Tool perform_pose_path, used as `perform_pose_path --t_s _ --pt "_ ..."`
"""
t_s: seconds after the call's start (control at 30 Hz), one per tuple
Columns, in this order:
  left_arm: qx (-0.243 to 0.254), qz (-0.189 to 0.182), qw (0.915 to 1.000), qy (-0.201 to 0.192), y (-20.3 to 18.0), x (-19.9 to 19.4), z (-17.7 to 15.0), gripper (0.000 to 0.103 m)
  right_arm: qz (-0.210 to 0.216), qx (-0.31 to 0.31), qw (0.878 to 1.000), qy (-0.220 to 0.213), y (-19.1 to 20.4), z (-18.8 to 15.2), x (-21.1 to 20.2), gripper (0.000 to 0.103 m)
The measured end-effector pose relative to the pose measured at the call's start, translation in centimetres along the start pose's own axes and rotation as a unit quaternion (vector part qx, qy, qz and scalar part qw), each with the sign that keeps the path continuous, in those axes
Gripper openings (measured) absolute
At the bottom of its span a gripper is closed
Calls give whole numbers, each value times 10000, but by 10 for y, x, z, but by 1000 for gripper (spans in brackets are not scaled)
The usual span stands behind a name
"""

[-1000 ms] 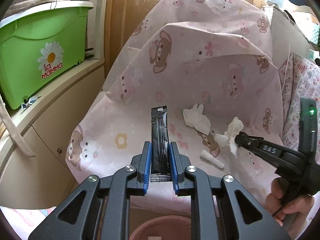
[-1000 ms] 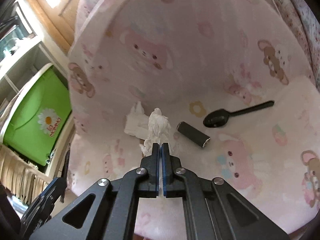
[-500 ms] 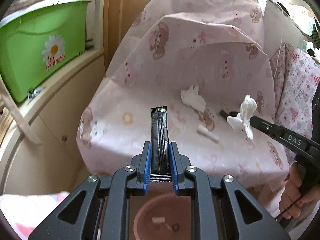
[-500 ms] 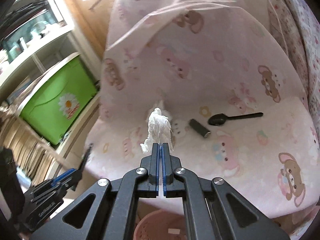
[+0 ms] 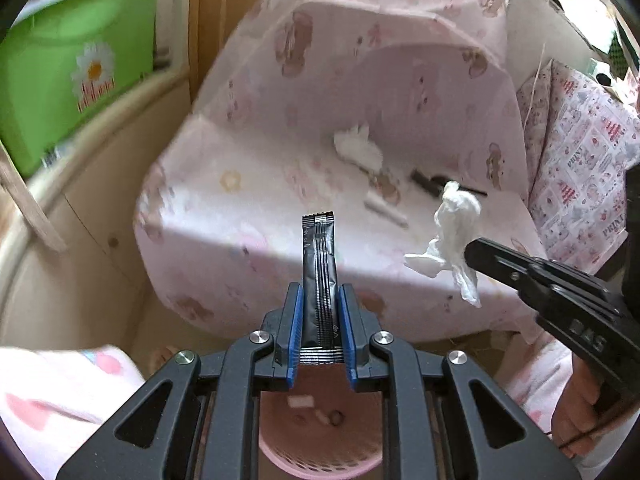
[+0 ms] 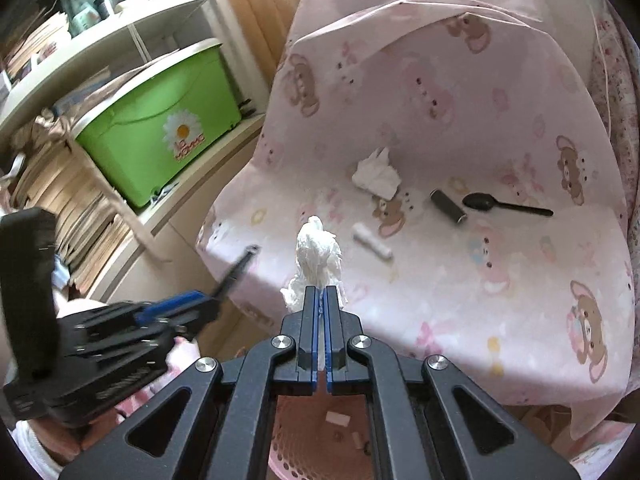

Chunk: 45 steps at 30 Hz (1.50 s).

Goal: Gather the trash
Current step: 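Carry the black strip and white tissue down over the pink basket, then open the left gripper then the right gripper to drop both items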

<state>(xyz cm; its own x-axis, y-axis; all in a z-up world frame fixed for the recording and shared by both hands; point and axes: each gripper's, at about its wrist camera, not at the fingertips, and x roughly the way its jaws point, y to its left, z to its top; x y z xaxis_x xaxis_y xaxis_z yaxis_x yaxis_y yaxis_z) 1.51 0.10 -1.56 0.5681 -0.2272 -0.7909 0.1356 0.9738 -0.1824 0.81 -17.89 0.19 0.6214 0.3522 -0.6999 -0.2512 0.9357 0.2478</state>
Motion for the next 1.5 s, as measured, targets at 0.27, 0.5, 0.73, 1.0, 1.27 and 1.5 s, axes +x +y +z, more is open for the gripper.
perform_pose_path --t_s 0.27,0.5,0.73,1.0,1.27,1.5 --pt "87 -37 9992 391 2 20 -17 17 -12 -254 9984 500 19 -31 17 3" --pt "-30 -141 9915 1292 3 57 -41 17 -462 -515 9930 952 17 -44 40 3" --pt "-133 -149 9775 2100 4 98 -64 17 -533 -531 9805 1813 8 -66 77 3" --pt "-563 -35 9577 2822 12 140 -89 18 -628 -229 9593 2745 -18 -94 127 3" --pt "-956 -99 9277 3606 25 172 -121 18 -843 -22 9289 3606 -38 -132 177 3" --pt "-962 24 9150 3917 24 184 -140 15 -1138 187 9136 3898 -58 -149 190 3"
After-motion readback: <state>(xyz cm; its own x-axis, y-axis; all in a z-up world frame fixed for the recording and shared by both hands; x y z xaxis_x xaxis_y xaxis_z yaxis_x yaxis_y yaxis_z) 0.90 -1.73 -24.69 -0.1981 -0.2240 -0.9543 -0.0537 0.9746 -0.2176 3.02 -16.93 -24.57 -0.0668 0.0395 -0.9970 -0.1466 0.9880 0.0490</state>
